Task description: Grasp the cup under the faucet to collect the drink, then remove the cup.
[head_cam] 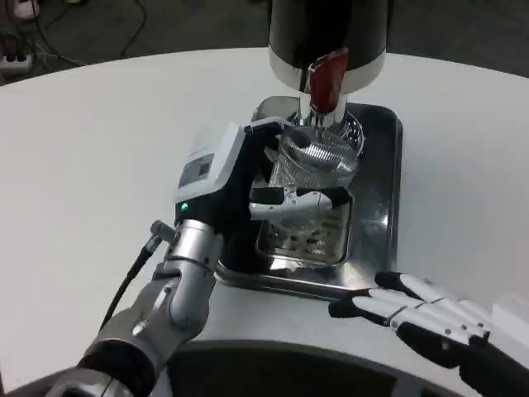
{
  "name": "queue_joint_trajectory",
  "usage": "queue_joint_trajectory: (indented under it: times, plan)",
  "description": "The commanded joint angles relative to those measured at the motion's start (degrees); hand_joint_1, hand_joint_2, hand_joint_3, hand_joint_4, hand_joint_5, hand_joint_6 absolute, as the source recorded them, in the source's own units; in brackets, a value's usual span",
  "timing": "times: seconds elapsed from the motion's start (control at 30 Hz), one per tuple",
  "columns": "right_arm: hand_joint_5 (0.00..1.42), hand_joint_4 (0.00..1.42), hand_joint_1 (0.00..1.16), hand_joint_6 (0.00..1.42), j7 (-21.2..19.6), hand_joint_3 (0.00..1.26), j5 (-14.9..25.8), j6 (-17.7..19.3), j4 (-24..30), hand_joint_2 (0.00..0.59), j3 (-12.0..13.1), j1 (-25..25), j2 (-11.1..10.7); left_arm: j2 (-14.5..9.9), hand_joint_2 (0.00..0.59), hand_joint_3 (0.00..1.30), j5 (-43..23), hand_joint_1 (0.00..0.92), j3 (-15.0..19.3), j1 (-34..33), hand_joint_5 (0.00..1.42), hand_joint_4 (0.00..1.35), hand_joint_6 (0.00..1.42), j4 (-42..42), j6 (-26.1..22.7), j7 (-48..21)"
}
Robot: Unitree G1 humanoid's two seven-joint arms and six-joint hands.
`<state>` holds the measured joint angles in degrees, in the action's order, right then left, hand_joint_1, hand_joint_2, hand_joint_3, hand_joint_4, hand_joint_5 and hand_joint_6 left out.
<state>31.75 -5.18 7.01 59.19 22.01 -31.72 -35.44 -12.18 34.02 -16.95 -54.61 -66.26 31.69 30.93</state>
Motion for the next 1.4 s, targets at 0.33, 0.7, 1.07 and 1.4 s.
queue_joint_trajectory:
  times: [0.33,0.7,1.07,1.4]
  plan:
    - [0.00,0.09,0.52,0.00,-0.4,0.14,0.3,-1.0,0.8,0.448,-0.7,0.4,0.3,-0.5,0.090,0.71,-0.4,0.650,-0.8,-0.1,0.86,0.75,0.74,-0.4,-0.6,-2.2]
    - [0.00,0.09,0.52,0.00,-0.3,0.14,1.2,-1.2,0.8,0.448,1.3,-0.3,0.2,1.2,0.100,0.70,-0.5,0.638,-0.7,-0.5,0.86,0.74,0.71,-0.7,-1.4,0.1]
    - [0.00,0.09,0.52,0.00,-0.4,0.14,1.5,-1.3,0.8,0.448,1.4,-0.7,0.3,0.7,0.106,0.70,-0.4,0.648,-1.2,-0.2,0.86,0.72,0.71,-1.1,-2.0,-0.2]
    - [0.01,0.09,0.52,0.00,-0.8,0.15,1.2,-1.3,0.8,0.448,0.7,-0.3,0.9,0.0,0.161,0.49,-1.1,0.488,-0.5,1.3,0.69,0.47,0.66,-0.5,-2.1,0.9]
